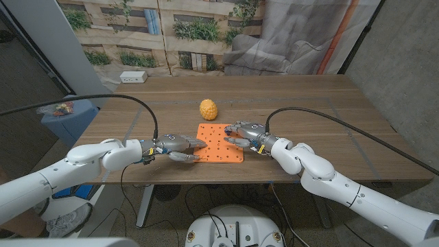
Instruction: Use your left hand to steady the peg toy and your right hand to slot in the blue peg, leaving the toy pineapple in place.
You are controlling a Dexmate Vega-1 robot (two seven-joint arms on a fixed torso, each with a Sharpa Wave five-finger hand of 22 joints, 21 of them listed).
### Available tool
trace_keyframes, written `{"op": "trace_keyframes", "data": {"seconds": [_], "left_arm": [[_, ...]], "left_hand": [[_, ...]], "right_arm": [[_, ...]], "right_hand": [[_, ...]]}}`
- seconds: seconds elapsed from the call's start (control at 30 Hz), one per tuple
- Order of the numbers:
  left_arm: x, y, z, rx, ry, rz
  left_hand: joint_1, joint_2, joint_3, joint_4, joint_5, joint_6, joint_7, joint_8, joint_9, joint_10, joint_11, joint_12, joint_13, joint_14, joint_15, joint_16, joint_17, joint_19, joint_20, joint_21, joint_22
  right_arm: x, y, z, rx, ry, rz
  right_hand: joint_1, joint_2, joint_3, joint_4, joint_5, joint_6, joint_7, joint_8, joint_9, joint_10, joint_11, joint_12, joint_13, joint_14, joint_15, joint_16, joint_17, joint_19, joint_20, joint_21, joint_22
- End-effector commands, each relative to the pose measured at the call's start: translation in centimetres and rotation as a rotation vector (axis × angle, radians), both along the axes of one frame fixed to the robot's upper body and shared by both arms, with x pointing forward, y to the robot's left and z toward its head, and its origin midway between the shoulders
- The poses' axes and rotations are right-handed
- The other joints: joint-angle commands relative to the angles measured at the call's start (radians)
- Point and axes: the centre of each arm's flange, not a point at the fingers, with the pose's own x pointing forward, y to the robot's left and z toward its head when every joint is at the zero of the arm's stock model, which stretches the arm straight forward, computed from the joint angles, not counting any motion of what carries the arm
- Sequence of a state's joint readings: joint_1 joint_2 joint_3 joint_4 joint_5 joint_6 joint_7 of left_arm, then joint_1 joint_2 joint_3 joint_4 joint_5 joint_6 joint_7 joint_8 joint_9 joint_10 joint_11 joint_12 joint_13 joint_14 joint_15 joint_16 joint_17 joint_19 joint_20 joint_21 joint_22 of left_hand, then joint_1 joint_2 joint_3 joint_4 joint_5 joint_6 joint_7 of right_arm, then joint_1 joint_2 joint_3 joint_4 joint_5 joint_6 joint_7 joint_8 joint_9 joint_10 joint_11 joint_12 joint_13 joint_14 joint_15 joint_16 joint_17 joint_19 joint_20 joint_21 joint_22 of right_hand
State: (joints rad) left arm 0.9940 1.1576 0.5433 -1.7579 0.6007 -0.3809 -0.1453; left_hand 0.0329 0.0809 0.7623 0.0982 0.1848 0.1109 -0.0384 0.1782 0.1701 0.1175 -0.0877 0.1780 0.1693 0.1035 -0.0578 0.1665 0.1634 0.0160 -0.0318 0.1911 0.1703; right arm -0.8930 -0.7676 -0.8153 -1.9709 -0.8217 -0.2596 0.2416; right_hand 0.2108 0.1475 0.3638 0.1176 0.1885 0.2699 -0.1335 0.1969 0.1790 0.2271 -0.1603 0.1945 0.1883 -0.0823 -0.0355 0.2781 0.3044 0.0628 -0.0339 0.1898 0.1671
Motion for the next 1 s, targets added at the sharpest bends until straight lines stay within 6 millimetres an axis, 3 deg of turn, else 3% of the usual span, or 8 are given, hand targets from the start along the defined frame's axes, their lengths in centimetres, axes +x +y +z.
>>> {"op": "trace_keyframes", "data": {"seconds": [0.03, 0.67, 1.0], "left_arm": [[0.1, 0.2, -0.1, -0.003, -0.001, -0.002], [0.1, 0.3, 0.0, 0.000, -0.008, -0.004], [0.2, 0.2, 0.0, -0.002, -0.008, -0.006]], "left_hand": [[-0.008, 0.082, 0.002, 0.003, -0.001, 0.014, 0.004, 0.006, 0.004, 0.040, 0.015, 0.008, 0.004, 0.063, -0.027, 0.011, 0.004, 0.007, -0.135, 0.002, 0.001], [-0.008, 0.081, 0.004, 0.006, -0.001, 0.016, 0.004, 0.006, 0.004, 0.041, 0.016, 0.008, 0.004, 0.065, -0.027, 0.011, 0.004, 0.009, -0.135, 0.002, 0.001], [-0.008, 0.081, 0.004, 0.007, -0.001, 0.016, 0.004, 0.006, 0.004, 0.041, 0.014, 0.008, 0.004, 0.066, -0.027, 0.011, 0.004, 0.010, -0.134, 0.002, 0.001]], "right_arm": [[0.3, 0.1, -0.5, 0.007, 0.051, -0.010], [0.2, -0.1, -1.0, 0.036, 0.055, -0.015], [-0.3, 0.2, 0.1, 0.053, 0.001, -0.002]], "right_hand": [[-0.015, 0.045, 0.004, 0.014, -0.004, 0.008, 0.007, 0.000, 0.003, 0.013, 0.013, 0.003, 0.003, -0.016, -0.039, 0.004, 0.005, -0.002, -0.050, -0.003, 0.002], [-0.060, 0.038, 0.005, 0.040, -0.008, 0.021, 0.026, 0.002, 0.004, 0.026, 0.028, 0.005, 0.004, -0.017, -0.036, 0.009, 0.013, -0.005, -0.047, -0.001, 0.002], [-0.058, 0.036, 0.016, 0.025, -0.006, 0.008, 0.016, -0.005, 0.004, 0.007, 0.022, -0.003, 0.004, -0.013, -0.040, 0.010, 0.009, 0.001, -0.049, 0.002, 0.002]]}}
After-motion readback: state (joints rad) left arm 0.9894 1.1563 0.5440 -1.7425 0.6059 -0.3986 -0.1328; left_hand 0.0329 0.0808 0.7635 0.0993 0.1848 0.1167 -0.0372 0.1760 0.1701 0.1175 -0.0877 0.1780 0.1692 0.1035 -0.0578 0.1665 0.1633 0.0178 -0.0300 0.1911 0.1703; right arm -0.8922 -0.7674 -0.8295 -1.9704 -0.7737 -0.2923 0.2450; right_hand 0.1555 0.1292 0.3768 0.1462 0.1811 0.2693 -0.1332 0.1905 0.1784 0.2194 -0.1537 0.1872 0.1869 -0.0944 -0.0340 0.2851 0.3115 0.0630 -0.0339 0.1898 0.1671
